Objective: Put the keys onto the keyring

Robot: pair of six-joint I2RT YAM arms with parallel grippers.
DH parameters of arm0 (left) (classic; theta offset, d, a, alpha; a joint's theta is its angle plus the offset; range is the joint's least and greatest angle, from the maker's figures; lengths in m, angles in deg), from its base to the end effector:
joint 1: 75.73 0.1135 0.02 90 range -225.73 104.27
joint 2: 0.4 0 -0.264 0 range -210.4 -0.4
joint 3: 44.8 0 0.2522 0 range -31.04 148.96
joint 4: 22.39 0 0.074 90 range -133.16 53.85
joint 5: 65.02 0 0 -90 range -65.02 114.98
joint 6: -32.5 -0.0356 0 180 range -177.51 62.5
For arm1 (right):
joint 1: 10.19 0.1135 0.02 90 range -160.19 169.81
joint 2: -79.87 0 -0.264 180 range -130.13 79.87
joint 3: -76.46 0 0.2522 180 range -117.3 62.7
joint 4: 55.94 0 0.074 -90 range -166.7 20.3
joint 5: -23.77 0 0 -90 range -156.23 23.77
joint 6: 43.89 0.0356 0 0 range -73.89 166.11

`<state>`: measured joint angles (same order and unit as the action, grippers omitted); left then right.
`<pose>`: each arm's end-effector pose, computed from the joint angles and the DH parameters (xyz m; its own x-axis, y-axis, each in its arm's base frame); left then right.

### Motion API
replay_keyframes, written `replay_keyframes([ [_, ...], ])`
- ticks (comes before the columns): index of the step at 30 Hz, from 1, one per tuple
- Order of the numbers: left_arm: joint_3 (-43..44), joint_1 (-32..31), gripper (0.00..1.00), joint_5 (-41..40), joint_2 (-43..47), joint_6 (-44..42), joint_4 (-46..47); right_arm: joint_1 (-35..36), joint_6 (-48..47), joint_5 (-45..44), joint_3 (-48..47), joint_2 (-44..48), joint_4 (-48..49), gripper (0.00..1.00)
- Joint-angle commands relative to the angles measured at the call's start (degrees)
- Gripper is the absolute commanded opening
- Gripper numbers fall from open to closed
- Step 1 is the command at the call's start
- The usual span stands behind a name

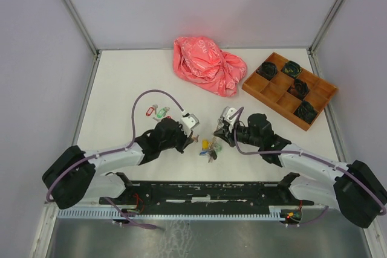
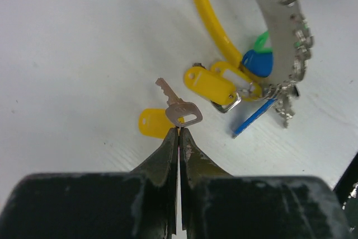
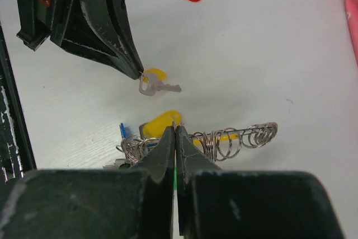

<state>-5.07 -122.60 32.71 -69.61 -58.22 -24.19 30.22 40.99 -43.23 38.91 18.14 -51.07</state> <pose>0.1601 -0.1779 0.1795 -0.3449 0.3864 -0.8555 0.8062 0.5887 -0.0591 0.1629 0.1570 0.2074 -0.1725 -0.2547 -0.9515 -0.8965 0.4409 0.0445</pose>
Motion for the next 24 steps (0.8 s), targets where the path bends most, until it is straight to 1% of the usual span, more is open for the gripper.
replay_keyframes([
  [1,3.2,0.22,0.03,-5.03,-5.18,7.68,-2.29,1.67,4.28,-6.89,-2.96,-2.0,-0.45,0.0],
  [4,3.75,0.28,0.03,-3.87,-9.27,9.62,-0.07,2.93,5.1,-9.92,-3.67,-4.24,-1.75,0.01],
  [7,3.72,0.24,0.03,-2.81,-11.96,10.88,2.66,3.98,5.17,-10.35,-2.94,-5.74,0.01,0.0],
  [10,3.36,0.23,0.12,-2.0,-11.58,11.15,4.64,4.15,5.01,-8.91,-1.92,-6.33,2.58,0.01],
  [15,1.27,0.3,0.3,-0.97,-5.93,10.2,8.53,4.16,3.63,-8.63,-1.22,-5.63,4.35,0.01],
  [19,-1.18,0.53,0.38,3.44,-1.14,8.82,13.89,4.15,2.74,-7.3,-0.05,-4.44,6.75,0.01],
  [24,-4.28,1.32,0.41,10.53,-0.01,7.16,23.29,4.07,1.7,-4.16,2.0,-3.12,11.37,0.01],
])
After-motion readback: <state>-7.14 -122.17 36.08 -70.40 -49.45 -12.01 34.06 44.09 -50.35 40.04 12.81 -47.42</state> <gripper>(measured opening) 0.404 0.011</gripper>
